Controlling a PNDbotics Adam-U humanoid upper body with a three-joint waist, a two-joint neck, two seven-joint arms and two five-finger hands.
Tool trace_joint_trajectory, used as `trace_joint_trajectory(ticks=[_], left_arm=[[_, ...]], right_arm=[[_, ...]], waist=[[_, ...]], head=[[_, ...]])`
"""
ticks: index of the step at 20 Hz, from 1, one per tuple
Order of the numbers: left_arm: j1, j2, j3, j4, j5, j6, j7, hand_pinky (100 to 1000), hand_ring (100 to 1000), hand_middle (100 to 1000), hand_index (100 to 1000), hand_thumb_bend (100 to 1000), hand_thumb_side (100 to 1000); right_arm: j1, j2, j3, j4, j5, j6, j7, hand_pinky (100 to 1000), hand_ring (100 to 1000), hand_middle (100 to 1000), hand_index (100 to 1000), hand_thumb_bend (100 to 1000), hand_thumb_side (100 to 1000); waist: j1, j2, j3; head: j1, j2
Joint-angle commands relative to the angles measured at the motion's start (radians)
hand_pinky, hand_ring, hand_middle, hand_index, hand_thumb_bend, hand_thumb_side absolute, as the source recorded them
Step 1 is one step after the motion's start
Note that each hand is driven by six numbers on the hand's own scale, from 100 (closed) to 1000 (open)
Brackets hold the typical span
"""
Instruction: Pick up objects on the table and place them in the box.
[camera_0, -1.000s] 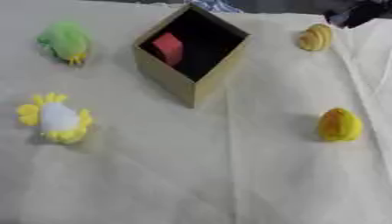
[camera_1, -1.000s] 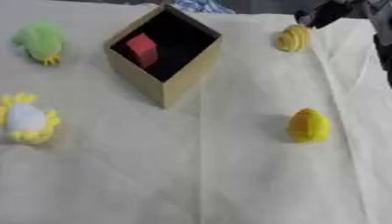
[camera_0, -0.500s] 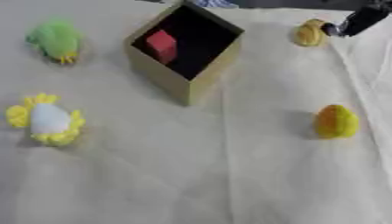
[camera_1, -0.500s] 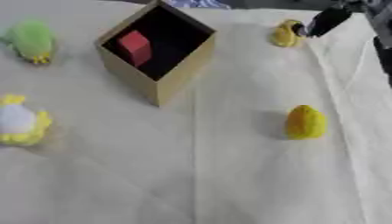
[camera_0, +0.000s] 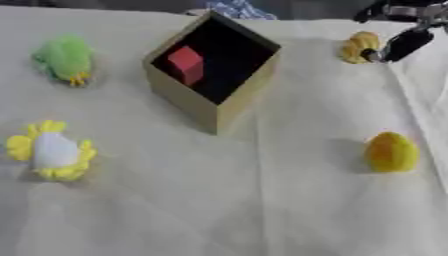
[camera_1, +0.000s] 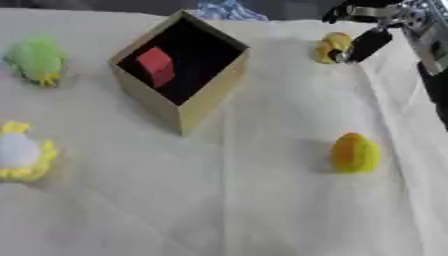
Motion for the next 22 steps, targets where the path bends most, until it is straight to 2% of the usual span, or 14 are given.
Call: trace_joint_trajectory(ticks=[1,7,11,12,15,19,20,22], left_arm=[[-0.009,0.032,0.012,-0.02,0.01,0.003,0.002,718,626,593,750,368,529],[-0.012,0.034,0.012,-0.02,0.015,0.003,0.002,718,626,593,750,367,531],[-0.013,0.034,0.012,-0.02,0.02,0.004,0.004,718,625,593,749,363,536],[-0.013,0.034,0.012,-0.02,0.021,0.005,0.004,718,625,592,749,362,537],[-0.015,0.034,0.011,-0.02,0.024,0.005,0.003,717,625,593,749,361,538],[-0.017,0.036,0.011,-0.02,0.027,0.006,0.002,717,625,592,749,359,539],[-0.018,0.036,0.01,-0.02,0.027,0.006,0.002,717,625,592,749,360,538],[-0.02,0.038,0.01,-0.02,0.028,0.006,0.001,717,625,592,749,359,539]], right_arm=[[-0.023,-0.026,-0.011,0.007,0.029,0.002,-0.001,943,978,901,953,301,285],[-0.026,-0.027,-0.023,0.027,0.06,-0.001,-0.004,943,979,902,953,307,287],[-0.035,-0.023,-0.043,0.036,0.078,0.025,-0.036,939,969,890,952,233,276],[-0.036,-0.021,-0.045,0.038,0.08,0.03,-0.045,936,964,884,951,187,277],[-0.039,-0.014,-0.048,0.04,0.086,0.05,-0.079,933,958,878,951,153,270],[-0.046,-0.012,-0.052,0.041,0.101,0.072,-0.128,932,962,886,951,185,278],[-0.049,-0.013,-0.053,0.042,0.109,0.077,-0.136,932,970,899,951,236,295],[-0.056,-0.014,-0.056,0.049,0.134,0.087,-0.142,933,978,909,954,281,310]], waist=[[0.005,-0.014,0.0],[0.006,-0.005,0.002],[0.008,0.009,0.007],[0.008,0.01,0.007],[0.008,0.015,0.012],[0.007,0.022,0.022],[0.007,0.023,0.024],[0.005,0.026,0.027]], head=[[-0.003,-0.018],[-0.002,-0.019],[0.004,-0.022],[0.004,-0.023],[0.004,-0.028],[0.003,-0.035],[0.002,-0.036],[0.002,-0.039]])
